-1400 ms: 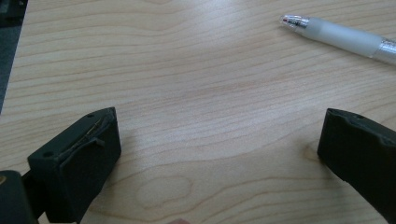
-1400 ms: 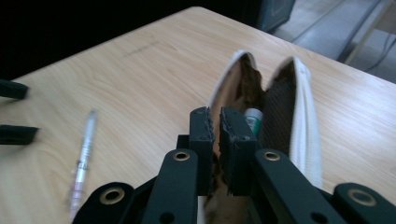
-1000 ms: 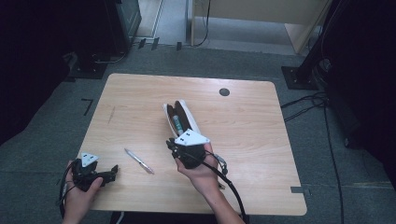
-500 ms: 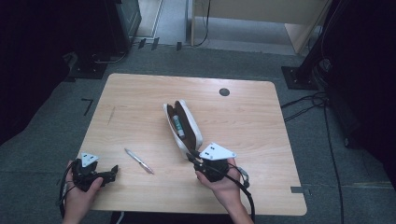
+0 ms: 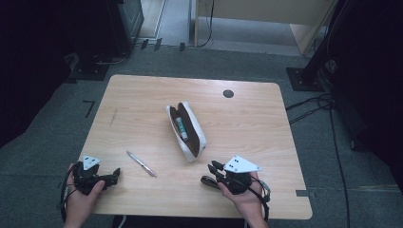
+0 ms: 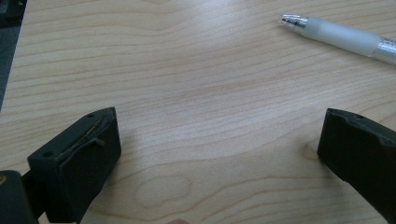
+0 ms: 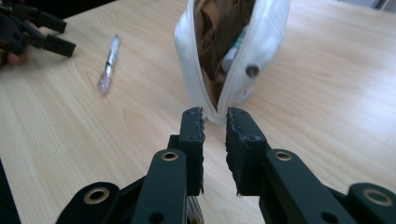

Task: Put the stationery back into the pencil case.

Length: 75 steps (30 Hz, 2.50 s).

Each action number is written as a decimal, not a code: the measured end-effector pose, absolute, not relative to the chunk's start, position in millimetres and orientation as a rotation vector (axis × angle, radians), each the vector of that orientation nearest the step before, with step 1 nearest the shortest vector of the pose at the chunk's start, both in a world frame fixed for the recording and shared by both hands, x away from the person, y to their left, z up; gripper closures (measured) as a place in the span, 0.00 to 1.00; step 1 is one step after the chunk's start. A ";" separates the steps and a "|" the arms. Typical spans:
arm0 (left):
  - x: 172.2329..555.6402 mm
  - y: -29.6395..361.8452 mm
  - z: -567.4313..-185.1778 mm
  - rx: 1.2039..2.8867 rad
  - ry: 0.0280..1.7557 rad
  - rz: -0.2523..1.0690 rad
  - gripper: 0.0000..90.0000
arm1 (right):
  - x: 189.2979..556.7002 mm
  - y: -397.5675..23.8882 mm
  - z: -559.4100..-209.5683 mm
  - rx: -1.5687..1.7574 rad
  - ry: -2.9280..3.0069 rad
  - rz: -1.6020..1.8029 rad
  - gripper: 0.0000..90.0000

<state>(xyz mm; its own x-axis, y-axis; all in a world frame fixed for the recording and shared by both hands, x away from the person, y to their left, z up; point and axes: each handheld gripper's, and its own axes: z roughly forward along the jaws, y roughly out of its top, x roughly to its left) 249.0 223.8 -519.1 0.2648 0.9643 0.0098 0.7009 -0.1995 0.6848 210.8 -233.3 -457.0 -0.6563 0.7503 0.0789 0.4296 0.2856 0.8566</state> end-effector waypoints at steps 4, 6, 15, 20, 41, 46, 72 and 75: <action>249.0 223.8 -519.1 1.975 1.500 0.605 0.00 | 206.9 -243.3 -466.2 1.093 2.230 1.308 0.83; 249.0 223.8 -519.1 1.975 1.500 0.605 0.00 | 205.5 -247.8 -470.3 1.105 2.239 1.315 0.82; 249.0 223.8 -519.1 1.975 1.500 0.605 0.00 | 196.6 -262.1 -486.1 1.137 2.274 1.336 0.79; 249.0 223.8 -519.1 1.975 1.500 0.605 0.00 | 189.8 -271.6 -495.3 1.139 2.299 1.364 0.78; 249.0 223.8 -519.1 1.975 1.500 0.605 0.00 | 184.1 -262.1 -520.3 1.090 2.406 1.241 0.86; 249.0 223.8 -519.1 1.975 1.500 0.605 0.00 | 183.8 -260.6 -519.5 1.112 2.385 1.224 0.87; 249.0 223.8 -519.1 1.975 1.500 0.605 0.00 | 194.3 -255.1 -481.4 1.186 2.214 1.306 0.87; 249.0 223.8 -519.1 1.975 1.500 0.606 0.00 | 196.9 -252.8 -474.8 1.185 2.198 1.321 0.87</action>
<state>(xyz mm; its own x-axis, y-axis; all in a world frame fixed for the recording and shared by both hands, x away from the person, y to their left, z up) 249.0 223.8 -519.1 0.2646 0.9643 0.0097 0.7008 -0.1992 0.6849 196.9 -252.8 -474.8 -0.6071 0.7822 0.1399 0.4907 0.2305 0.8403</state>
